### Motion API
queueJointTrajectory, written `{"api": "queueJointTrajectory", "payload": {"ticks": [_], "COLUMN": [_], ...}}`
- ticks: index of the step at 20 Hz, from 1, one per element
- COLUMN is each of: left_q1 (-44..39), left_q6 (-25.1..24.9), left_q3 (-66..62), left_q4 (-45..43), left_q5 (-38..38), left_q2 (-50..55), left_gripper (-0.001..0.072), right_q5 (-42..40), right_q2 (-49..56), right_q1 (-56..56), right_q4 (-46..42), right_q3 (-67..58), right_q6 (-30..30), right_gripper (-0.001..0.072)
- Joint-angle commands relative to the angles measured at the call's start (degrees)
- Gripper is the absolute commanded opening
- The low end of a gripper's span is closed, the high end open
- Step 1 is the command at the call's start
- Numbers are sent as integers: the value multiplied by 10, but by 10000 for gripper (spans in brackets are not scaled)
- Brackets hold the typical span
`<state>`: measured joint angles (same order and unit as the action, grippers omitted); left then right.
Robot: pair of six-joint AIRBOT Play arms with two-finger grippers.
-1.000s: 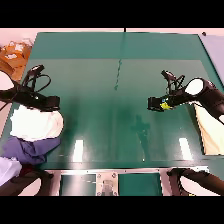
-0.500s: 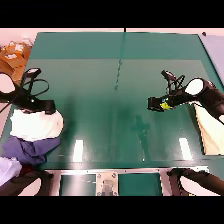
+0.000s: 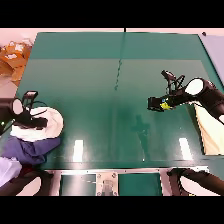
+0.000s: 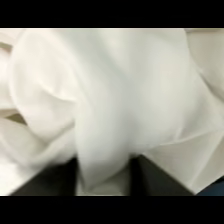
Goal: Fold the shirts.
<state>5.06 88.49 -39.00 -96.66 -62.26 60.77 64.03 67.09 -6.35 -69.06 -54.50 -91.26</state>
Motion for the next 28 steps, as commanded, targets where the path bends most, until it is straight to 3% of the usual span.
{"api": "queueJointTrajectory", "payload": {"ticks": [1, 5, 8, 12, 17, 18, 19, 22, 26, 28], "left_q1": [7, 2, -76, -249, -405, -421, -429, -398, -276, -219], "left_q6": [-5, -37, -30, 2, 15, 15, 16, 15, 15, 15], "left_q3": [17, -115, -276, -403, -406, -406, -406, -409, -428, -409], "left_q4": [28, 90, 158, 182, 196, 207, 215, 175, 145, 146], "left_q5": [31, -68, -117, -53, 40, 55, 62, 15, -131, -162], "left_q2": [10, 7, 5, 11, 113, 143, 170, 188, 169, 168], "left_gripper": [25, 24, 24, 24, 29, 279, 720, 720, 720, 720], "right_q5": [0, 0, 0, 0, -12, -11, -11, 27, 39, 7], "right_q2": [0, 0, 0, 0, 0, 0, 0, 0, 0, 2], "right_q1": [0, 0, 0, 0, 0, 0, 0, 0, 0, 2], "right_q4": [0, 0, 0, 0, 0, 0, 0, -1, -6, -3], "right_q3": [0, 0, 0, 0, 0, 0, 0, -1, 0, -1], "right_q6": [0, 0, 0, 0, 0, 0, 0, 5, 4, 4], "right_gripper": [17, 18, 18, 18, 18, 17, 18, 18, 19, 131]}}
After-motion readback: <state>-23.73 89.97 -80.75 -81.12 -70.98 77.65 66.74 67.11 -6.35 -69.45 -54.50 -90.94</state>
